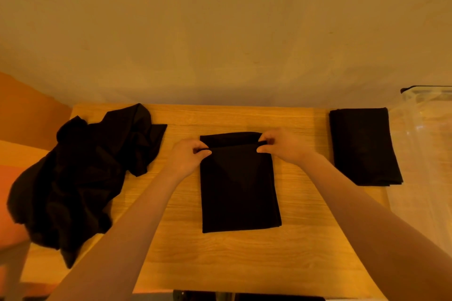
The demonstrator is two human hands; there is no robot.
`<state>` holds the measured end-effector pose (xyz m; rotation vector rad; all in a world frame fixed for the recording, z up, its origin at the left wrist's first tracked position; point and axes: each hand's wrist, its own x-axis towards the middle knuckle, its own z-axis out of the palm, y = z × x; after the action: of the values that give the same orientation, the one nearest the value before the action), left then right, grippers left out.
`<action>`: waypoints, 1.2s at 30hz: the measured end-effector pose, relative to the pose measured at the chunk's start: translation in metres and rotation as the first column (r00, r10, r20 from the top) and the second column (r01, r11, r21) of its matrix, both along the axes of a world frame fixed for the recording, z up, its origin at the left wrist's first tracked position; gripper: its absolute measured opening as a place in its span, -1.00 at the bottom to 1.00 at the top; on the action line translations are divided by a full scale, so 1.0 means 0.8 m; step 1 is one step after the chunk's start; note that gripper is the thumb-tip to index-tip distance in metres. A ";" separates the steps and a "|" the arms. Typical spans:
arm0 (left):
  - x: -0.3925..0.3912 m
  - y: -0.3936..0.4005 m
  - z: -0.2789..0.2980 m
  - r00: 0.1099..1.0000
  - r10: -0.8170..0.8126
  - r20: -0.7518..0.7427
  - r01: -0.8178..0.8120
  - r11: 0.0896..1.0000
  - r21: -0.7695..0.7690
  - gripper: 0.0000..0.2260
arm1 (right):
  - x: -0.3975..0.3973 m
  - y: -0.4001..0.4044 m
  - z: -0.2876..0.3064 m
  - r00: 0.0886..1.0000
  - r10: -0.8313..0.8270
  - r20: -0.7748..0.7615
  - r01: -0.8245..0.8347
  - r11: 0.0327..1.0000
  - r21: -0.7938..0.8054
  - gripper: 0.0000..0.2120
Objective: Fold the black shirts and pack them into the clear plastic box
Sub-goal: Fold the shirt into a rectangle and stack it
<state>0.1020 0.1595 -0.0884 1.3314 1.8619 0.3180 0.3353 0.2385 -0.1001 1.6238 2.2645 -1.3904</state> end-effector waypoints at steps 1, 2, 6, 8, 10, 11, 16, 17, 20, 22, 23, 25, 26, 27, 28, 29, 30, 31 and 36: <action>0.001 0.002 -0.001 0.999 -0.011 -0.038 0.012 0.999 0.031 -0.82 | 0.000 -0.002 -0.004 1.000 -0.011 -0.019 0.012 0.999 0.042 -0.84; 0.001 0.003 -0.004 0.998 -0.006 -0.056 0.010 0.998 0.068 -0.82 | 0.000 -0.003 -0.006 0.999 -0.014 -0.046 0.018 0.996 0.082 -0.86; 0.000 0.013 -0.019 0.994 -0.041 -0.099 0.053 0.991 0.126 -0.83 | -0.004 -0.004 -0.017 0.993 -0.072 -0.092 0.076 0.996 0.039 -0.86; -0.001 0.017 -0.026 0.996 -0.018 -0.083 0.028 0.993 0.116 -0.83 | -0.006 -0.002 -0.020 0.988 -0.126 -0.084 0.127 0.992 -0.002 -0.81; 0.001 0.022 -0.029 0.997 0.040 -0.071 -0.031 0.992 0.126 -0.82 | -0.010 0.002 -0.020 0.984 -0.156 -0.089 0.157 0.988 0.007 -0.82; 0.001 0.025 -0.031 0.995 0.057 -0.081 -0.045 0.989 0.138 -0.81 | -0.012 0.003 -0.020 0.983 -0.163 -0.082 0.165 0.986 0.020 -0.83; 0.008 0.032 -0.041 0.978 0.063 -0.201 -0.024 0.982 0.187 -0.79 | -0.017 0.008 -0.019 0.985 -0.167 -0.031 0.169 0.981 0.097 -0.81; 0.009 0.031 -0.043 0.971 0.058 -0.230 -0.007 0.977 0.215 -0.79 | -0.017 0.007 -0.019 0.984 -0.176 -0.028 0.178 0.978 0.111 -0.81; 0.012 0.022 -0.047 0.961 0.066 -0.268 0.031 0.939 0.342 -0.80 | -0.016 -0.004 -0.015 0.982 -0.174 -0.071 0.185 0.961 0.207 -0.80; 0.017 0.015 -0.045 0.977 0.092 -0.194 -0.004 0.912 0.411 -0.82 | -0.015 -0.015 -0.010 0.977 -0.163 -0.138 0.194 0.947 0.255 -0.79; 0.021 0.009 -0.042 0.984 0.108 -0.138 -0.040 0.905 0.425 -0.83 | -0.014 -0.021 -0.009 0.968 -0.178 -0.174 0.217 0.946 0.240 -0.80; 0.027 -0.006 -0.037 0.989 0.148 -0.010 -0.129 0.891 0.435 -0.85 | -0.011 -0.032 -0.009 0.932 -0.257 -0.256 0.297 0.946 0.131 -0.84; 0.029 -0.012 -0.034 0.984 0.172 0.051 -0.177 0.881 0.439 -0.87 | -0.010 -0.036 -0.010 0.904 -0.309 -0.295 0.339 0.939 0.058 -0.86; 0.030 -0.017 -0.032 0.976 0.196 0.096 -0.218 0.872 0.438 -0.88 | -0.009 -0.039 -0.011 0.875 -0.357 -0.327 0.375 0.927 -0.009 -0.88; 0.029 -0.020 -0.029 0.969 0.217 0.122 -0.249 0.866 0.433 -0.89 | -0.008 -0.041 -0.011 0.851 -0.392 -0.350 0.398 0.916 -0.057 -0.90; 0.029 -0.020 -0.025 0.963 0.233 0.137 -0.270 0.861 0.431 -0.90 | -0.008 -0.040 -0.010 0.837 -0.407 -0.366 0.408 0.910 -0.078 -0.91; 0.027 -0.019 -0.022 0.960 0.240 0.148 -0.281 0.855 0.436 -0.91 | -0.009 -0.038 -0.008 0.830 -0.410 -0.377 0.413 0.908 -0.078 -0.92; 0.026 -0.014 -0.018 0.959 0.237 0.155 -0.282 0.849 0.446 -0.92 | -0.010 -0.034 -0.005 0.824 -0.411 -0.390 0.418 0.906 -0.070 -0.94; 0.015 0.020 -0.031 0.972 0.225 0.073 -0.236 0.894 0.380 -0.87 | -0.023 -0.003 -0.014 0.864 -0.412 -0.288 0.429 0.903 -0.005 -0.96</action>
<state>0.1138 0.1751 -0.1130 1.3475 2.0055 0.8631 0.3170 0.2359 -0.1110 2.1697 2.1880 -1.7648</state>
